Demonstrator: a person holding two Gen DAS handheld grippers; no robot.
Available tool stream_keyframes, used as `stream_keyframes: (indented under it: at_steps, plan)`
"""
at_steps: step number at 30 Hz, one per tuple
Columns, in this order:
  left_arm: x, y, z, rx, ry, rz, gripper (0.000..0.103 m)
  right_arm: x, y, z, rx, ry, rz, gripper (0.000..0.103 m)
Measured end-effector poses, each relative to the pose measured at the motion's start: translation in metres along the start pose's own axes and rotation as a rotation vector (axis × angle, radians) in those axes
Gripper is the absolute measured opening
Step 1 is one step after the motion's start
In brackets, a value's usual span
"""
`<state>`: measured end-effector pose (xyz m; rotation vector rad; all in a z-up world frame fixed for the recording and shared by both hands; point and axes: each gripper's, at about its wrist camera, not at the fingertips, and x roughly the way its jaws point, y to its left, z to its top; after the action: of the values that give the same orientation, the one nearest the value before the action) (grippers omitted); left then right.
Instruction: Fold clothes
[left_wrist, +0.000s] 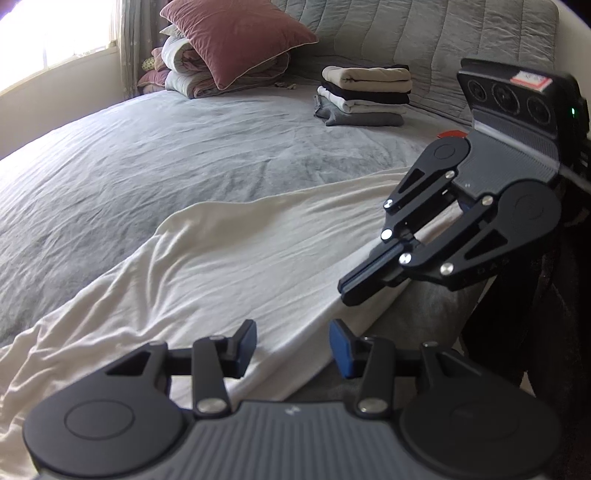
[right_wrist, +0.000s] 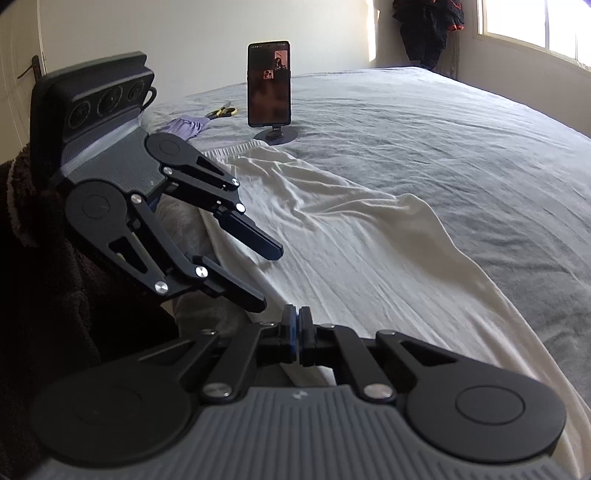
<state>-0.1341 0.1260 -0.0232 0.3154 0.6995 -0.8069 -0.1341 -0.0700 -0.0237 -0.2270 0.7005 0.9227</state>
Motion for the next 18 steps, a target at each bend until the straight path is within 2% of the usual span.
stream_keyframes:
  at_steps: [1,2,3,4,10,16,18]
  plan:
    - [0.0,-0.001,0.0,0.011,-0.001,0.004,0.032,-0.002,-0.001,0.001,0.01,-0.007,0.006,0.001]
    - [0.0,-0.002,0.0,0.022,-0.002,0.005,0.022,-0.004,-0.002,0.002,0.019,-0.013,0.012,0.001]
    - [0.0,-0.003,-0.001,0.033,-0.003,0.006,0.006,-0.005,-0.003,0.003,0.027,-0.016,0.021,0.001]
    - [-0.002,-0.005,-0.001,0.043,-0.005,0.006,0.001,-0.006,-0.003,0.004,0.033,-0.018,0.029,0.001]
    - [-0.015,-0.009,-0.001,0.084,-0.011,-0.028,0.0,-0.005,0.001,0.002,0.02,0.004,0.064,0.001]
    - [0.002,-0.015,-0.008,0.129,0.09,-0.04,0.001,0.008,0.003,-0.004,0.019,0.06,0.076,0.001]
    - [0.003,-0.015,-0.008,0.132,0.099,-0.043,0.002,0.013,0.002,-0.007,0.025,0.075,0.066,0.001]
